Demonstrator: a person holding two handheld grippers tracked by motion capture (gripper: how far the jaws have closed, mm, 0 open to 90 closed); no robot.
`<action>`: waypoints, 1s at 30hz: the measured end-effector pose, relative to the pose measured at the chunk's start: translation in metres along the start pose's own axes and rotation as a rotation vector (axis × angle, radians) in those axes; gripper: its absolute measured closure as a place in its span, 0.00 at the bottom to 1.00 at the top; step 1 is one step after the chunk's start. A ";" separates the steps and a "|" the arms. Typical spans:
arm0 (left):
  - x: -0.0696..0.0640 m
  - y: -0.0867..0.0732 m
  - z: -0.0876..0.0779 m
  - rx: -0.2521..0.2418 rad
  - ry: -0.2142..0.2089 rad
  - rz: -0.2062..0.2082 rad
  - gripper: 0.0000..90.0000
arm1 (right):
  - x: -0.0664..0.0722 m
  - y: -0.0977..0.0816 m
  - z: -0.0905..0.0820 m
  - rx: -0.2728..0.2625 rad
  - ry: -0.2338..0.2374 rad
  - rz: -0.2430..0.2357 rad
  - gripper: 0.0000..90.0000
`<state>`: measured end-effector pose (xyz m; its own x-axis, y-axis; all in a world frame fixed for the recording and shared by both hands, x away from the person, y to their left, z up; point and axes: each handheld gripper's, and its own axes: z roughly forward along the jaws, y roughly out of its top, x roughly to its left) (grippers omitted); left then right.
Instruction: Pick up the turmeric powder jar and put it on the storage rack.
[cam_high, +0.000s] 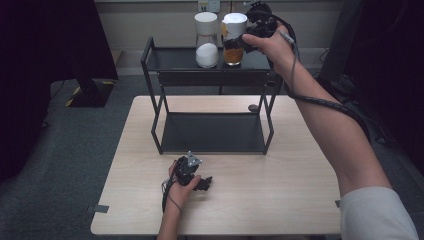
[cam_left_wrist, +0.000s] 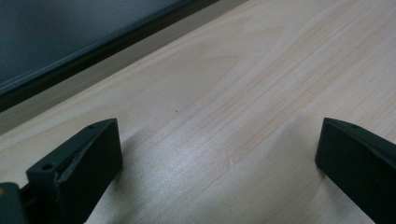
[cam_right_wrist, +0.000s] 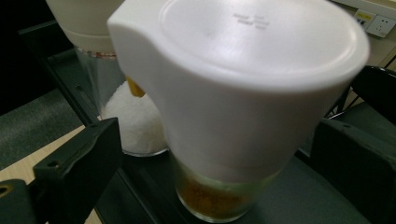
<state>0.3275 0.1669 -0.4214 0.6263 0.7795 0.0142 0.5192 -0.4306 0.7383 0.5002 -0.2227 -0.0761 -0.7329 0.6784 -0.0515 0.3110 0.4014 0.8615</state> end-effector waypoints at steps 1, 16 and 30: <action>0.000 0.000 0.000 0.000 0.000 0.000 0.00 | 0.001 -0.001 0.000 -0.001 -0.003 -0.002 0.02; 0.000 0.000 0.000 0.000 0.000 0.000 0.00 | 0.012 -0.032 -0.009 -0.029 0.020 0.011 0.00; 0.000 0.000 0.000 -0.001 0.001 0.001 0.00 | 0.013 -0.074 -0.017 -0.053 0.075 0.014 0.00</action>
<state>0.3274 0.1669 -0.4215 0.6260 0.7797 0.0156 0.5180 -0.4307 0.7390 0.4568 -0.2540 -0.1322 -0.7728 0.6346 -0.0027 0.2905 0.3576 0.8876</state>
